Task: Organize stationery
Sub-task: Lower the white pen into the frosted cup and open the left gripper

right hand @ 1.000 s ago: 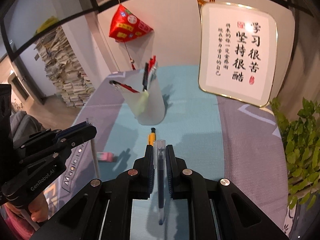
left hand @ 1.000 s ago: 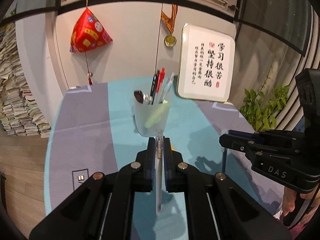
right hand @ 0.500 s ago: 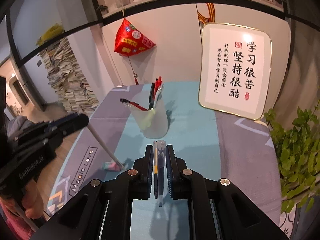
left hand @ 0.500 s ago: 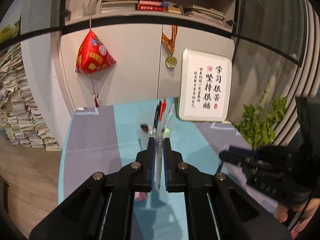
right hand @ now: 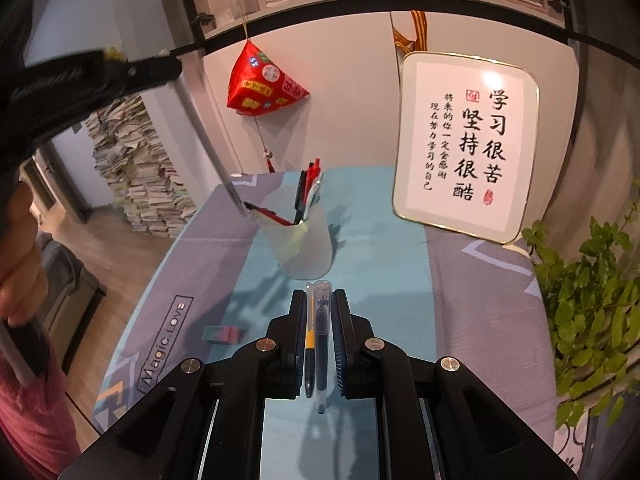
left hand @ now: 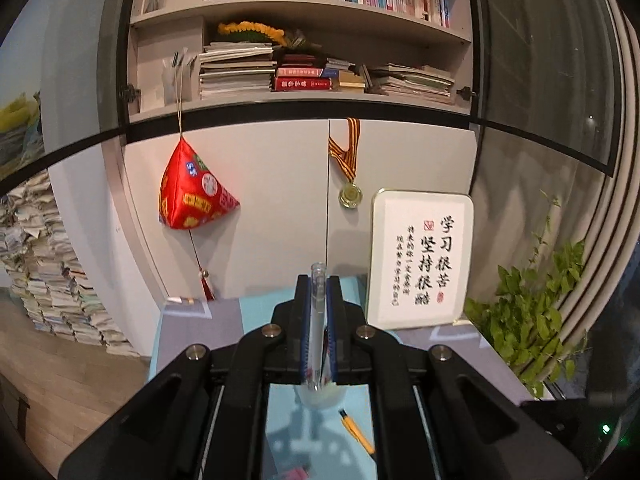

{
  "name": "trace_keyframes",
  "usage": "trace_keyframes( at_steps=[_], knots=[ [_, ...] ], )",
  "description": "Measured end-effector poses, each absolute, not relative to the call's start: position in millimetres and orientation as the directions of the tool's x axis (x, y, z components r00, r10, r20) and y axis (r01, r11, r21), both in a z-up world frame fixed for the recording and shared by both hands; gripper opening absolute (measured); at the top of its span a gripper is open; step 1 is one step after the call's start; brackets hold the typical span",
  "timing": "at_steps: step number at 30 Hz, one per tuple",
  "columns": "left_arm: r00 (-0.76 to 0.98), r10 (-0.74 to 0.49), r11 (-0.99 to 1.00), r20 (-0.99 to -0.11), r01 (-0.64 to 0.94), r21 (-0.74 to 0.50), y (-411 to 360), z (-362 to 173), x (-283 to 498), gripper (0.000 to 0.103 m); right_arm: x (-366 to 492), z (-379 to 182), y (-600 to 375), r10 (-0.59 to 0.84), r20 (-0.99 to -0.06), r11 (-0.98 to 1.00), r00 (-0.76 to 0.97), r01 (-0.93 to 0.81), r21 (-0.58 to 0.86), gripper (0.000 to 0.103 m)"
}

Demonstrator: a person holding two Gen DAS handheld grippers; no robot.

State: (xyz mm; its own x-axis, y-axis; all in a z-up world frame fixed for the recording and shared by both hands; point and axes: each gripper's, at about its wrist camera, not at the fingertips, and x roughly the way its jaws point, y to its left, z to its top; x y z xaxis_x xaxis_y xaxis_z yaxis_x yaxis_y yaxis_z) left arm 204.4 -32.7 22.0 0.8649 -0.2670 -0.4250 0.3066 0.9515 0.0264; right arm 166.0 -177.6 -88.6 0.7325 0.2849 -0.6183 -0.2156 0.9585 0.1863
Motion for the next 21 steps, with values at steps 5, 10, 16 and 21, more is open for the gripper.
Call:
trace_keyframes(
  at_steps=[5,10,16,21],
  knots=[
    [0.862,-0.254,0.957,-0.439,0.291,0.018,-37,13,226,0.006,168,-84,-185,0.274,-0.613,0.962,0.741,-0.201,0.187,0.013],
    [0.862,-0.222,0.964,-0.456,0.263,0.028,-37,-7,243,0.006,172,-84,-190,0.259,-0.611,0.965,0.748,-0.181,0.189,0.013],
    [0.838,-0.205,0.970,-0.506,0.242,0.008,-30,-32,260,0.006,179,-85,-192,0.259,-0.612,0.965,0.747,-0.174,0.196,0.013],
    [0.810,-0.212,0.970,-0.546,0.243,-0.016,-24,-50,263,0.006,186,-79,-191,0.261,-0.597,0.964,0.758,-0.173,0.202,0.013]
  ],
)
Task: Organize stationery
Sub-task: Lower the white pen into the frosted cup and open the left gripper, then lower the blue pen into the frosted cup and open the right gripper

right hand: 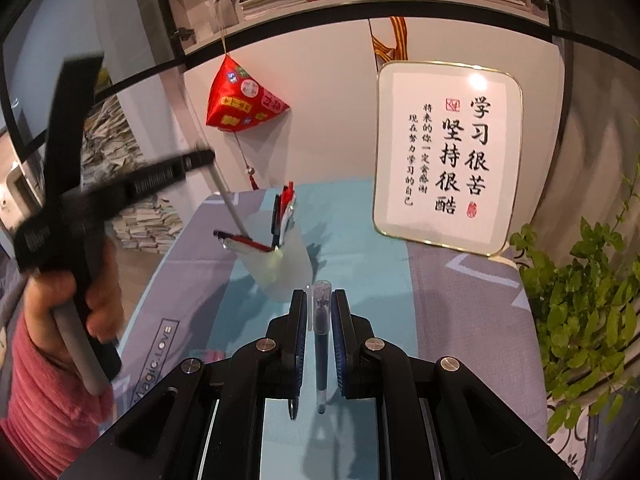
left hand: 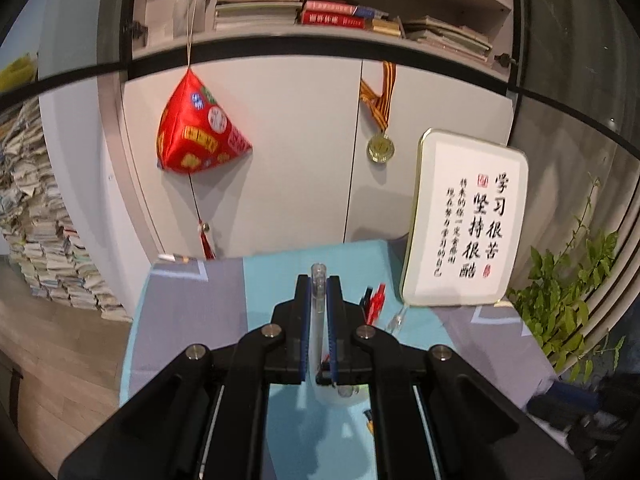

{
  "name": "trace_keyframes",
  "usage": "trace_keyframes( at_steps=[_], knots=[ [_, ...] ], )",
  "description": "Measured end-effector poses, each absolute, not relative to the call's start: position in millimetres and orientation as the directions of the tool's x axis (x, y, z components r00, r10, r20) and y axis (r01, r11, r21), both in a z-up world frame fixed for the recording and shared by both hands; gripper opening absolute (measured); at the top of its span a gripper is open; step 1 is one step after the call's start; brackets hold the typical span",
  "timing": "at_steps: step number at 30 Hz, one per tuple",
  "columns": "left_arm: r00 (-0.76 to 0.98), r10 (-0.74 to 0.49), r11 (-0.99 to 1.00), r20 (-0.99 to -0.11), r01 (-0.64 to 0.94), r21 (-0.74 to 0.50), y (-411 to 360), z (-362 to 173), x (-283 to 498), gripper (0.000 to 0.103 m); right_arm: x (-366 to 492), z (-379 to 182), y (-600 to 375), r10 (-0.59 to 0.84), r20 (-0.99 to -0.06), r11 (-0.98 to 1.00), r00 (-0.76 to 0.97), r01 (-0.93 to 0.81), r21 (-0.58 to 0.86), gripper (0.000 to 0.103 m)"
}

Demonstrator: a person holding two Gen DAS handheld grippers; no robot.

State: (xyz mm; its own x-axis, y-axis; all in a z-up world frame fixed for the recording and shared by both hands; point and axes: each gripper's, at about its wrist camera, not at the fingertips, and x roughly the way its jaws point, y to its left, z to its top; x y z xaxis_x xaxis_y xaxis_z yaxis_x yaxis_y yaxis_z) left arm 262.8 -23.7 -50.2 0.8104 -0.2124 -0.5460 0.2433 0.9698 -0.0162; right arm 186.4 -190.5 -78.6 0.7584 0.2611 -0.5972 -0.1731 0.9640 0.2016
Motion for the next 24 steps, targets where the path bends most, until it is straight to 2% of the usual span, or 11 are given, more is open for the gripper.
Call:
trace_keyframes(
  at_steps=[14,21,24],
  knots=[
    [0.760,-0.239,0.964,-0.604,0.260,-0.053,-17,-83,259,0.006,196,-47,-174,0.286,-0.539,0.957,0.792,-0.206,0.205,0.013],
    [0.774,-0.238,0.963,-0.587,0.266,-0.039,-15,-83,247,0.006,198,-41,-168,0.286,-0.530,0.957,0.798,-0.211,0.199,0.013],
    [0.781,-0.241,0.962,-0.576,0.273,-0.032,-13,-83,239,0.010,200,-39,-167,0.282,-0.527,0.958,0.802,-0.209,0.195,0.013]
  ],
)
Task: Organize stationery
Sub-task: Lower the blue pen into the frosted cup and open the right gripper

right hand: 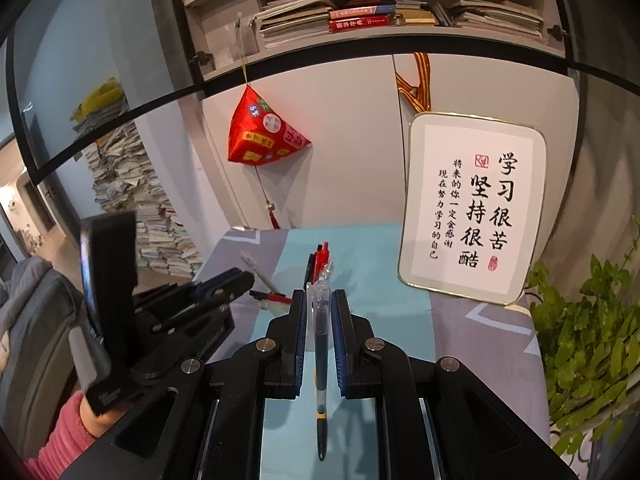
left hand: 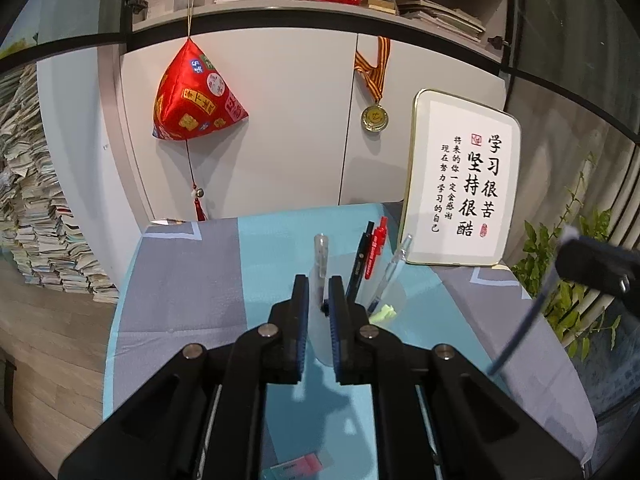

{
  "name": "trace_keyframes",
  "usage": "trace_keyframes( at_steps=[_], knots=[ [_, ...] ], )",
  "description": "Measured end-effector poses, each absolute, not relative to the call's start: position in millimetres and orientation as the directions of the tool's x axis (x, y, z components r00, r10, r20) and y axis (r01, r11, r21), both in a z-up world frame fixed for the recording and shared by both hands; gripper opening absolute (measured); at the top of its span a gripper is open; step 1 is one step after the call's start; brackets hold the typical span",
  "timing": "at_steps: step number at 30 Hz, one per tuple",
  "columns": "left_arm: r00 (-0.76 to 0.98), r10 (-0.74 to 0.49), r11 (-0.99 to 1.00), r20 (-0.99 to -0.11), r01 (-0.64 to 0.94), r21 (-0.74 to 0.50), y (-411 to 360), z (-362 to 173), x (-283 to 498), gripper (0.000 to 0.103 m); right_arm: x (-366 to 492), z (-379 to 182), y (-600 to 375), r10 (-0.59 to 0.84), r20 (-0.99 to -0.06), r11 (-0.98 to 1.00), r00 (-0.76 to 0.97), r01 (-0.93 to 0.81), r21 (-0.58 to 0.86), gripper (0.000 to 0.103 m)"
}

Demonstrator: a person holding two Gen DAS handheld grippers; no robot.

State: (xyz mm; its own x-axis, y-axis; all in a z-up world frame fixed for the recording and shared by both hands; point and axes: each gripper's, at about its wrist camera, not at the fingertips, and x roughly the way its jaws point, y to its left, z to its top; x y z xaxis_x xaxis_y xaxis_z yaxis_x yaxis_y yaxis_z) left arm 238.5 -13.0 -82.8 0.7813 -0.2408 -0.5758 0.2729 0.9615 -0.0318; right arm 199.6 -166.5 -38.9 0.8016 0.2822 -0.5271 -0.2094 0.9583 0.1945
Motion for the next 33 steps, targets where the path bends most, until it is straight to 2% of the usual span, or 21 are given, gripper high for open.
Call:
trace_keyframes(
  at_steps=[4,10,14,25,33],
  knots=[
    [0.798,-0.229,0.964,-0.558,0.267,-0.013,-8,-82,225,0.020,203,-33,-164,0.282,-0.517,0.958,0.808,-0.213,0.190,0.013],
    [0.830,-0.194,0.967,-0.523,0.253,0.043,-5,-80,205,0.031,206,-25,-157,0.293,-0.501,0.955,0.814,-0.227,0.189,0.013],
    [0.851,-0.171,0.971,-0.497,0.231,0.062,0,-81,195,0.032,212,-20,-152,0.303,-0.482,0.952,0.822,-0.234,0.200,0.013],
    [0.824,-0.151,0.982,-0.547,0.191,0.017,33,-102,183,0.032,253,-6,-140,0.285,-0.415,0.952,0.864,-0.205,0.227,0.013],
    [0.818,-0.143,0.984,-0.557,0.179,0.011,44,-107,179,0.032,284,-13,-121,0.271,-0.413,0.958,0.870,-0.202,0.204,0.013]
  ],
)
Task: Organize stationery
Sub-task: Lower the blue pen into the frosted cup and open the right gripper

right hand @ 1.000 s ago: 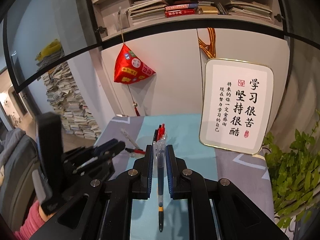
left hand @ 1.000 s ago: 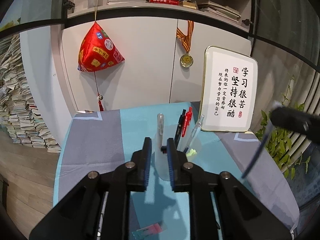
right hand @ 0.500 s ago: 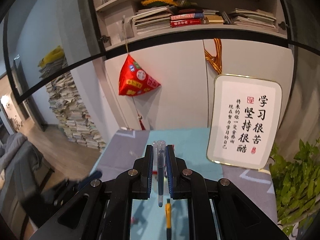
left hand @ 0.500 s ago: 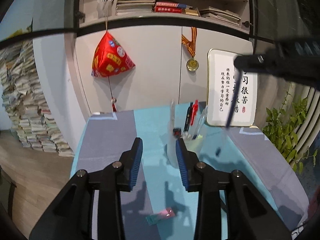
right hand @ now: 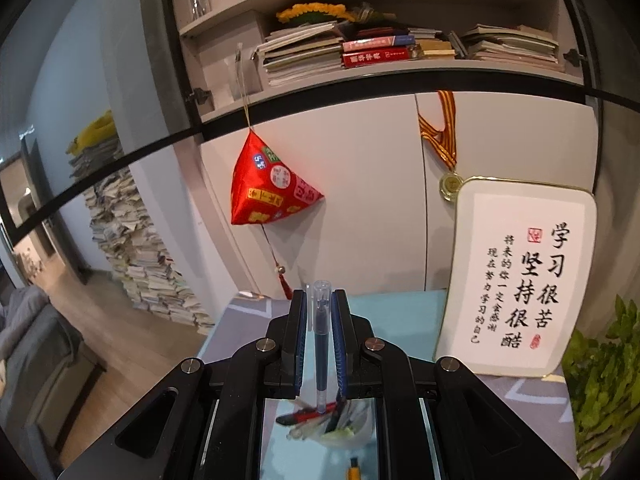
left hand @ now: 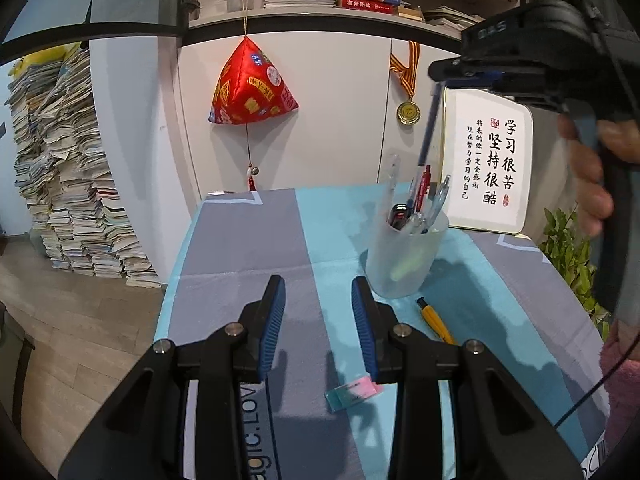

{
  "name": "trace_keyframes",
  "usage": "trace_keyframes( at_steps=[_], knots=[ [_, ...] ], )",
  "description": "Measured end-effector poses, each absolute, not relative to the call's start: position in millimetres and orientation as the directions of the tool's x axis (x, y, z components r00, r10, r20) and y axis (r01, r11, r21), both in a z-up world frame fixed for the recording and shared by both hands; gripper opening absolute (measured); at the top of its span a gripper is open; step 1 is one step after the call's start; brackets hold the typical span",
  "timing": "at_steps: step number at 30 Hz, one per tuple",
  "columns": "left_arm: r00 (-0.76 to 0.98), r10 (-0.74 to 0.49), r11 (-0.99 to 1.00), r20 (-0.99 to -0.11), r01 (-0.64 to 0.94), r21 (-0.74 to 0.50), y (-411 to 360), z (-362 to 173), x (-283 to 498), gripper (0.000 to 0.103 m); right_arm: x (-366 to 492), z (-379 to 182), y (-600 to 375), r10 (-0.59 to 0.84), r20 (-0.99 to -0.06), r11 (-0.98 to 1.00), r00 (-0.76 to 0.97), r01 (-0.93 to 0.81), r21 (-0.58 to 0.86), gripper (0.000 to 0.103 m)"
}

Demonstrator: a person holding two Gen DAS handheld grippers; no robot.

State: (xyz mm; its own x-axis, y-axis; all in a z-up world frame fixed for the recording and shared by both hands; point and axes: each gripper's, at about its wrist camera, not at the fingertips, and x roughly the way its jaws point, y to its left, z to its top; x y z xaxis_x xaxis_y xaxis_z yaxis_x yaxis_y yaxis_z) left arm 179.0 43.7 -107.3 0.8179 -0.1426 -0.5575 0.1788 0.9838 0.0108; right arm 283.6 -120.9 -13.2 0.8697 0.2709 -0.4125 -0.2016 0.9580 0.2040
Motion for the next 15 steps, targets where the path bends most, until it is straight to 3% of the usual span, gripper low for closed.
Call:
trace_keyframes(
  at_steps=[6,15],
  knots=[
    [0.809,-0.148,0.982,-0.569,0.189,0.013,45,-113,178,0.033,295,-28,-110,0.244,-0.398,0.968,0.884,-0.202,0.147,0.013],
    [0.795,-0.155,0.982,-0.587,0.191,0.000,46,-120,180,0.033,304,-51,-98,0.233,-0.448,0.972,0.863,-0.214,0.093,0.013]
  ],
)
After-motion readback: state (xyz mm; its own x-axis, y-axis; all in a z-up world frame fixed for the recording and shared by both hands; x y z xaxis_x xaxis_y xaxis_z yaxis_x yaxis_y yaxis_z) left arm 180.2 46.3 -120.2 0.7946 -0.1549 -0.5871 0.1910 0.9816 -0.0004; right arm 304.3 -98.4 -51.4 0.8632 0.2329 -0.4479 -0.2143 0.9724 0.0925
